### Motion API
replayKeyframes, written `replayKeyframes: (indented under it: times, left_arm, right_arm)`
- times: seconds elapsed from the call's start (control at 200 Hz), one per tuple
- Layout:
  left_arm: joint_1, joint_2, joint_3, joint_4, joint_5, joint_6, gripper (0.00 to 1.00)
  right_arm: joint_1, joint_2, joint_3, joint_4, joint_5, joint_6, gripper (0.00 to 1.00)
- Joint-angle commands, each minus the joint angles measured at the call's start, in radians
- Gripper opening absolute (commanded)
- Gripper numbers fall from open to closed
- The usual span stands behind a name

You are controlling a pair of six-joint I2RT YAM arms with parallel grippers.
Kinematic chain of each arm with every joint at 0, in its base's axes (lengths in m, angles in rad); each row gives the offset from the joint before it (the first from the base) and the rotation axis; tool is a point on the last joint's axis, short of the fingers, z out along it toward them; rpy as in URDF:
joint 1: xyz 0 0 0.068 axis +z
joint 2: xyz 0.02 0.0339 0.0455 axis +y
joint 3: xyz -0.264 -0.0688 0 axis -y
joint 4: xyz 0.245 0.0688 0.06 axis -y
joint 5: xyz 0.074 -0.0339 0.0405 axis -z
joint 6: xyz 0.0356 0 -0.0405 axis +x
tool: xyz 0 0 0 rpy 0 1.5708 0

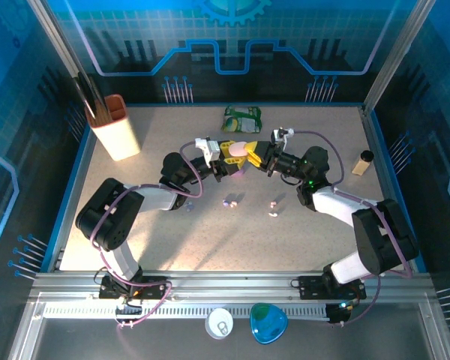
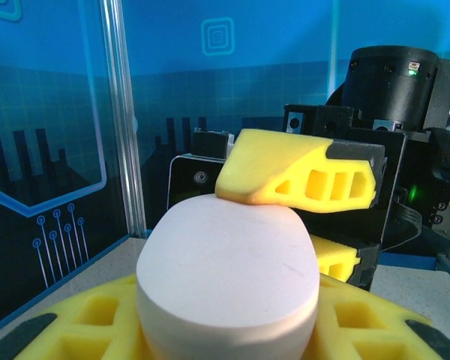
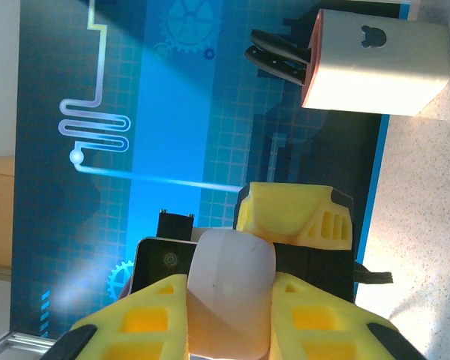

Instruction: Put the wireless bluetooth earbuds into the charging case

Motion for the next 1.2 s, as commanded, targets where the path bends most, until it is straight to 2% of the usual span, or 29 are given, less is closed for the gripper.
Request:
replayKeyframes:
  times: [0.0,0.08,0.19,0.27,0.37,0.44,0.5,0.615,0.725,0.825,0.955,1.196]
  left_arm:
    - [-0.008,0.003,0.02,0.028,0.029,0.008,0.35]
    - [-0.008,0.001,0.015,0.027,0.026,0.004,0.34]
    - [-0.008,-0.008,0.003,0.028,0.018,-0.002,0.35]
    - [-0.008,-0.018,-0.019,0.027,0.016,-0.004,0.34]
    - [0.001,-0.035,-0.048,0.025,0.033,-0.019,0.33]
    - [0.009,-0.047,-0.067,0.019,0.056,-0.038,0.32]
    - [0.011,-0.061,-0.086,0.005,0.076,-0.045,0.32]
    - [0.013,-0.086,-0.118,-0.034,0.109,-0.044,0.31]
    - [0.013,-0.108,-0.123,-0.058,0.174,-0.074,0.31]
    - [0.012,-0.119,-0.119,-0.045,0.208,-0.118,0.31]
    - [0.012,-0.128,-0.118,-0.042,0.215,-0.132,0.31]
    - [0.013,-0.12,-0.115,-0.033,0.234,-0.133,0.31]
  right_arm:
    - [0.007,-0.005,-0.003,0.01,0.019,-0.02,0.19]
    - [0.005,-0.014,-0.004,-0.015,0.02,-0.038,0.26]
    - [-0.004,-0.038,-0.006,-0.081,0.021,-0.097,0.47]
    - [-0.02,-0.068,-0.006,-0.161,0.009,-0.187,0.6]
    - [-0.049,-0.119,-0.001,-0.311,0.0,-0.353,0.7]
    - [-0.051,-0.173,0.027,-0.48,0.007,-0.518,0.72]
    - [-0.044,-0.218,0.081,-0.705,0.023,-0.704,0.73]
    - [0.011,-0.271,0.226,-1.13,0.167,-1.103,0.77]
    - [0.081,-0.278,0.315,-1.32,0.266,-1.395,0.84]
    - [0.155,-0.275,0.371,-1.427,0.341,-1.593,0.86]
    - [0.205,-0.259,0.413,-1.491,0.447,-1.689,0.87]
    - [0.213,-0.264,0.391,-1.392,0.542,-1.624,0.86]
